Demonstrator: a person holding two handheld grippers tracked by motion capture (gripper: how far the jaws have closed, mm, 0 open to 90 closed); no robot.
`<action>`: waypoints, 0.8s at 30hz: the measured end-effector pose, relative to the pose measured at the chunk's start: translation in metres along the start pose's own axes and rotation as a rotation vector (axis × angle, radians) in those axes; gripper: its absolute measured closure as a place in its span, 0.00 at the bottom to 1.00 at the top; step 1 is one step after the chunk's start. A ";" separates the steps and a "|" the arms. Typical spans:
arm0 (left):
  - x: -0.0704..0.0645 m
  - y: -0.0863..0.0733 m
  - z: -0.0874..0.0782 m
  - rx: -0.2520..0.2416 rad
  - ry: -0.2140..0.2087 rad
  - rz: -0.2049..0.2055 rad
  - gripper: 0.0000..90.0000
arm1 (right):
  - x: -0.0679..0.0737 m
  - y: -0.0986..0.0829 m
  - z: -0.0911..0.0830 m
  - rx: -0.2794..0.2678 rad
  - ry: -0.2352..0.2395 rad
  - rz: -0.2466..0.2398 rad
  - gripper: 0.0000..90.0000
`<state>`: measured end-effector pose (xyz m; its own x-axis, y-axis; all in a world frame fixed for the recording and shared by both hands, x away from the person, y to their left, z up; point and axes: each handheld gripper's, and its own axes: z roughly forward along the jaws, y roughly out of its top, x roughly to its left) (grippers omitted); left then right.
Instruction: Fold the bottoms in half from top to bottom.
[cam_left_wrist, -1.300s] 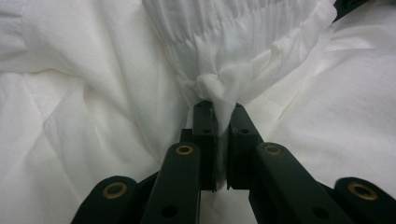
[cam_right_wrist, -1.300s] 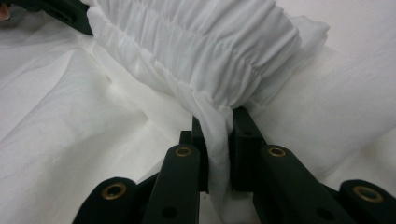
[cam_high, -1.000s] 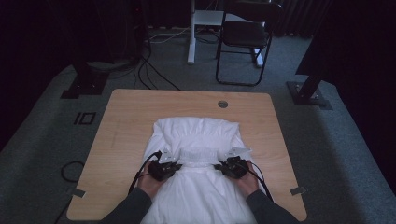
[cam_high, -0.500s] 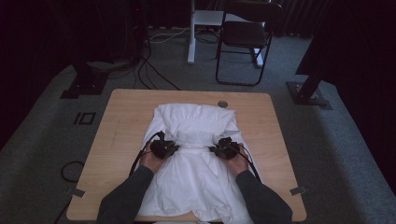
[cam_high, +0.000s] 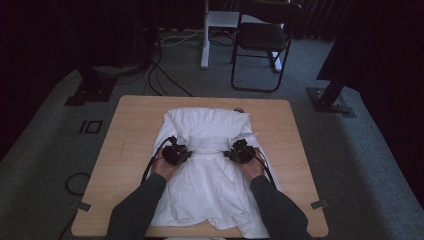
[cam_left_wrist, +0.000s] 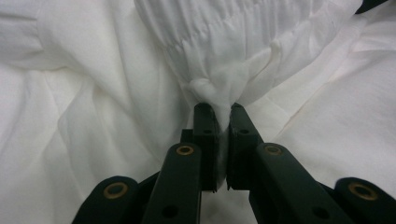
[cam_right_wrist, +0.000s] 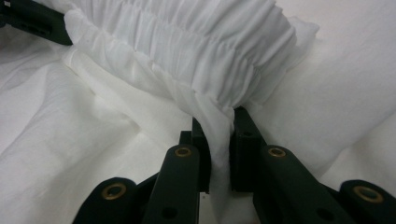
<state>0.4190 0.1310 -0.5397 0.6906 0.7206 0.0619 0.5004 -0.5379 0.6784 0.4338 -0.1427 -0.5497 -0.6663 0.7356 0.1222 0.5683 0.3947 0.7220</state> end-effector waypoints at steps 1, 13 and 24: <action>0.000 0.001 -0.001 -0.004 0.000 0.002 0.96 | 0.000 0.000 0.000 0.000 0.000 0.000 0.92; -0.019 0.048 -0.098 -0.343 -0.063 0.039 0.98 | 0.004 0.039 -0.082 -0.270 -0.040 -0.059 0.93; -0.028 0.001 -0.088 -0.250 -0.151 0.010 0.97 | 0.036 -0.002 -0.096 -0.194 0.009 -0.141 0.92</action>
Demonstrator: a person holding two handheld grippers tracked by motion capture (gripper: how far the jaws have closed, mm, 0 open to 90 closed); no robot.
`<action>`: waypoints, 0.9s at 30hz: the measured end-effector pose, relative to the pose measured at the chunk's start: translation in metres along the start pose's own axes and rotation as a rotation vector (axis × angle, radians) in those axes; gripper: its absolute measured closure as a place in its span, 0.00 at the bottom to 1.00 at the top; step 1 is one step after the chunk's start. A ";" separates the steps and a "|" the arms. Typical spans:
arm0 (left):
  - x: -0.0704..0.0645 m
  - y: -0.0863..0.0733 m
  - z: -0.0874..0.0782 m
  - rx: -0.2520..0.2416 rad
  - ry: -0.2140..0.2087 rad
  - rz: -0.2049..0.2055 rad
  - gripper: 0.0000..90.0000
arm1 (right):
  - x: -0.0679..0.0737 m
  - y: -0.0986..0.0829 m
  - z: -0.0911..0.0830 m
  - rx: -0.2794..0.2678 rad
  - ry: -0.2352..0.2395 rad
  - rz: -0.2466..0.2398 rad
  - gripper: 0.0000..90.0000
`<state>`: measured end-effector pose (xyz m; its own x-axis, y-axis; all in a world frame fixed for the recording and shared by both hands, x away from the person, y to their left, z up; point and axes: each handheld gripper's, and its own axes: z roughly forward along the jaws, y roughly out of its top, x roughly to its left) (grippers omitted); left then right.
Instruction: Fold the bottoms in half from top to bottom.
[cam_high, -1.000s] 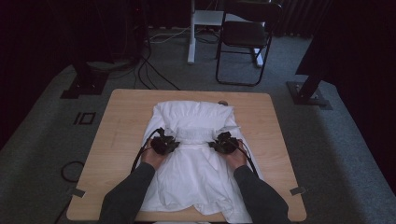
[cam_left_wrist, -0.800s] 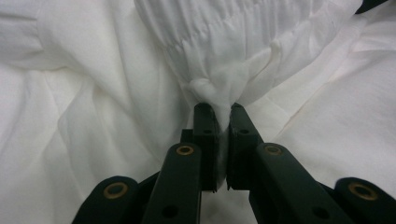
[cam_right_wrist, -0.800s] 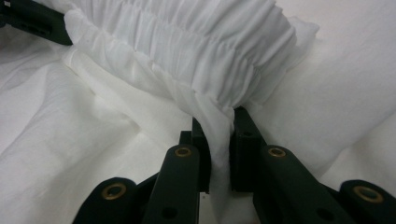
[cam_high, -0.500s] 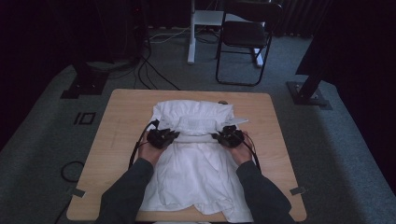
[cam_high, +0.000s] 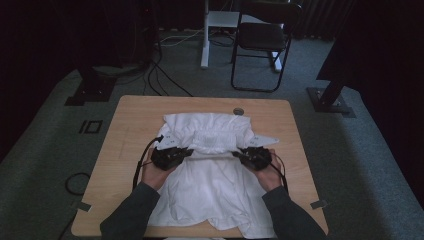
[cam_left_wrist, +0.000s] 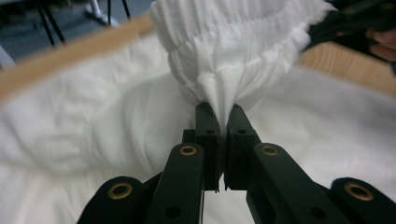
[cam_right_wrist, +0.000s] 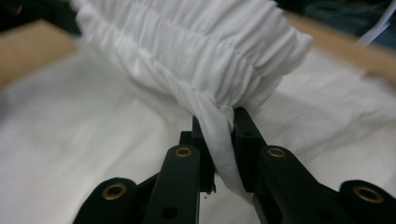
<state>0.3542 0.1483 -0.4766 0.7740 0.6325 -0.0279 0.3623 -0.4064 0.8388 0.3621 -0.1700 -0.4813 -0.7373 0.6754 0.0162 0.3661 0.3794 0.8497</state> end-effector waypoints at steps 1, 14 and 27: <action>0.000 -0.007 0.003 0.018 -0.002 -0.008 0.96 | 0.004 -0.009 0.005 0.029 0.006 -0.001 0.92; 0.009 -0.050 0.022 0.127 -0.059 -0.152 0.65 | 0.005 -0.049 0.040 0.218 0.100 0.124 0.49; 0.036 -0.018 0.052 0.207 0.066 -0.167 1.00 | -0.037 -0.029 0.043 0.119 -0.038 0.234 0.90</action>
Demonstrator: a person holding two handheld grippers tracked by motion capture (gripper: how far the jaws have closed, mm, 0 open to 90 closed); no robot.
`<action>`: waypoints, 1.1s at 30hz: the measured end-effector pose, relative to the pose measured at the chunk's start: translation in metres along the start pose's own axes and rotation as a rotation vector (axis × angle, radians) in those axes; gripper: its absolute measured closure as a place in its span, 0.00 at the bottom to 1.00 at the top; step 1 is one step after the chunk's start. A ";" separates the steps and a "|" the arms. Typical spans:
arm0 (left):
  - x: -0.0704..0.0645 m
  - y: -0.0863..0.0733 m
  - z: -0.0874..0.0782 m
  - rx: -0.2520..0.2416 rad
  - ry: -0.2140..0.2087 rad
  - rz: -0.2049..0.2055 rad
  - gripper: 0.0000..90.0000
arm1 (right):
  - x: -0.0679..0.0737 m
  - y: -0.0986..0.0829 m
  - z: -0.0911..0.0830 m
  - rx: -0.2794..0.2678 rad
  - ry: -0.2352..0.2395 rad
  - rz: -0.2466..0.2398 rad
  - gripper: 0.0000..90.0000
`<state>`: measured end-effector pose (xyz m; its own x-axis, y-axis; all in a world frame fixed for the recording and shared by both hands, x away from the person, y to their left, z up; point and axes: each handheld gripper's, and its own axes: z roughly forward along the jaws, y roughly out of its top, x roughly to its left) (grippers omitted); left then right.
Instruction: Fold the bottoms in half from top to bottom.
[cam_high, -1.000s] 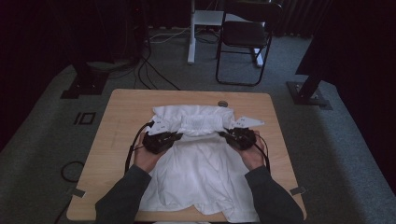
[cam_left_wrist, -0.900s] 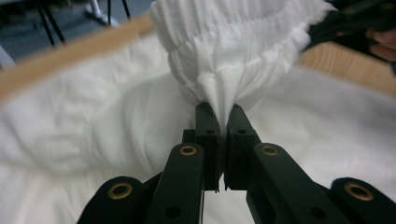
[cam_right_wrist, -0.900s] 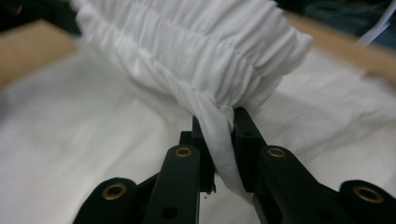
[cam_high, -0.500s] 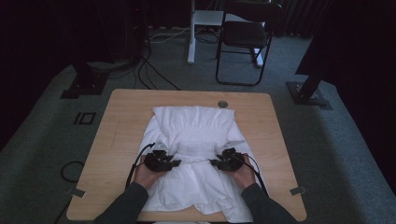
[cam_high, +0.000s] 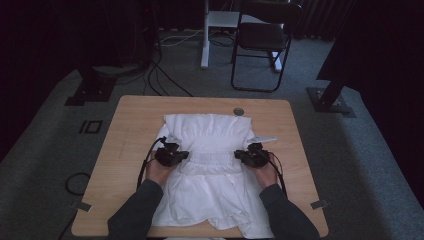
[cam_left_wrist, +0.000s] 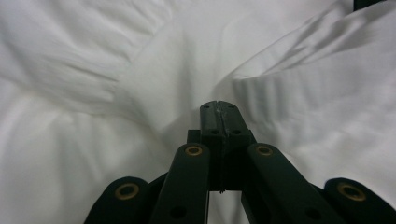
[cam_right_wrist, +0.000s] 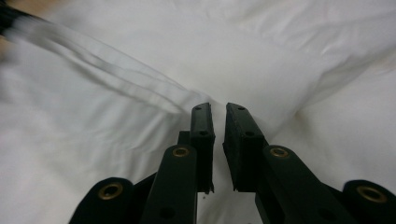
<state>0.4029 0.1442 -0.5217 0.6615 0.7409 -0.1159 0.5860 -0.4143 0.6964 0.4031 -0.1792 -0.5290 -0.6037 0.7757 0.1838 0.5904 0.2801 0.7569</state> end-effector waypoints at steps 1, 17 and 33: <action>-0.001 0.000 0.008 -0.001 -0.021 0.011 1.00 | 0.001 0.001 0.016 0.049 -0.043 -0.019 0.87; -0.038 -0.022 -0.008 -0.087 -0.166 0.107 0.86 | 0.016 -0.011 -0.025 -0.054 0.127 -0.112 0.73; -0.055 -0.052 -0.007 -0.011 -0.223 0.168 0.86 | 0.064 -0.041 -0.017 0.096 0.096 -0.282 0.74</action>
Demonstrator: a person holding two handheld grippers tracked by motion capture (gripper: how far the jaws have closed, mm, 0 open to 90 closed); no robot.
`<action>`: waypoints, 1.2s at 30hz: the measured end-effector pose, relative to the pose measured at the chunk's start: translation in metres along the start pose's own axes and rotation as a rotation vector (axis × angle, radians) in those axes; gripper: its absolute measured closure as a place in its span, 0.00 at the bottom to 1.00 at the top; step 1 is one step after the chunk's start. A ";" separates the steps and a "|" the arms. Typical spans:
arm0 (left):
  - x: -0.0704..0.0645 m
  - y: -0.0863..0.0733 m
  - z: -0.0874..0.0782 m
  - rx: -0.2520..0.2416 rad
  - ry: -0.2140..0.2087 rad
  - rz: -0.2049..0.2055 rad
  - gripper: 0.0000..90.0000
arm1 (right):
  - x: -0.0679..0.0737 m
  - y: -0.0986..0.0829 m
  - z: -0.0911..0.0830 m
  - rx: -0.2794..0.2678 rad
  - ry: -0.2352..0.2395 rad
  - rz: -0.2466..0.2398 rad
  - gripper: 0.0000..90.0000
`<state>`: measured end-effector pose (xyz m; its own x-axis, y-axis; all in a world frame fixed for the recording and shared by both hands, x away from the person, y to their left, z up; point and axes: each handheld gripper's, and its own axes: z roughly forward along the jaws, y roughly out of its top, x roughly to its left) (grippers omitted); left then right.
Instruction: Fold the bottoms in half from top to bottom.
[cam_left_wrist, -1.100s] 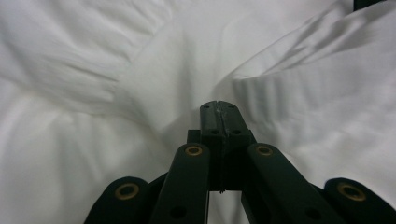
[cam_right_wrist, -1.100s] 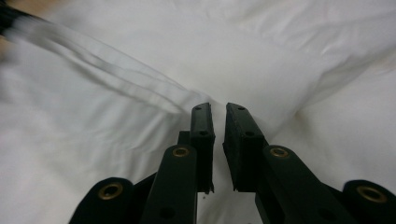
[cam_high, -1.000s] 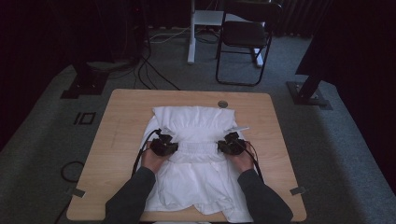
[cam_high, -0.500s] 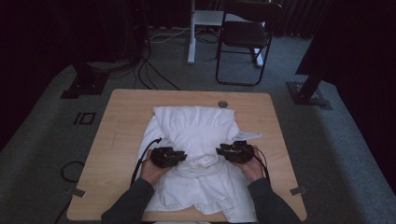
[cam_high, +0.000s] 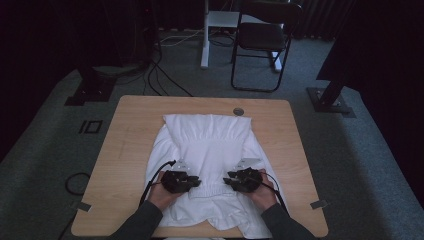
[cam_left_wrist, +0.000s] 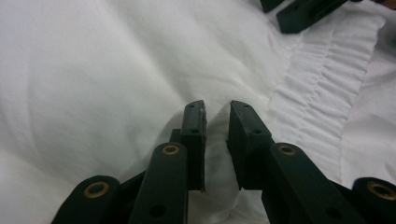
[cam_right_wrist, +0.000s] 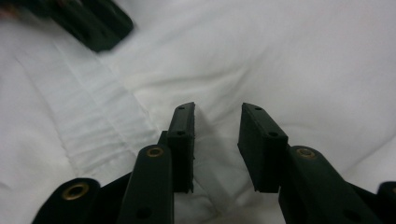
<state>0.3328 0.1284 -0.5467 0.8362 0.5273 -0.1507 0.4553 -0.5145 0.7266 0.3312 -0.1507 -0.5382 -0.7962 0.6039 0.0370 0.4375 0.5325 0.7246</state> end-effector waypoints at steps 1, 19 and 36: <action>0.000 -0.003 0.001 0.000 -0.003 -0.020 0.86 | 0.000 0.000 0.000 0.000 0.000 0.000 0.74; 0.067 0.066 -0.007 -0.127 0.292 -0.077 0.65 | -0.074 0.050 0.007 -0.167 -0.161 0.157 0.53; 0.093 0.032 0.020 -0.061 0.294 -0.194 0.65 | -0.095 0.042 0.059 -0.015 -0.171 0.219 0.54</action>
<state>0.4314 0.1473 -0.5508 0.6082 0.7879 -0.0964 0.5703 -0.3493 0.7435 0.4497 -0.1508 -0.5523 -0.6007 0.7957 0.0774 0.5838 0.3704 0.7225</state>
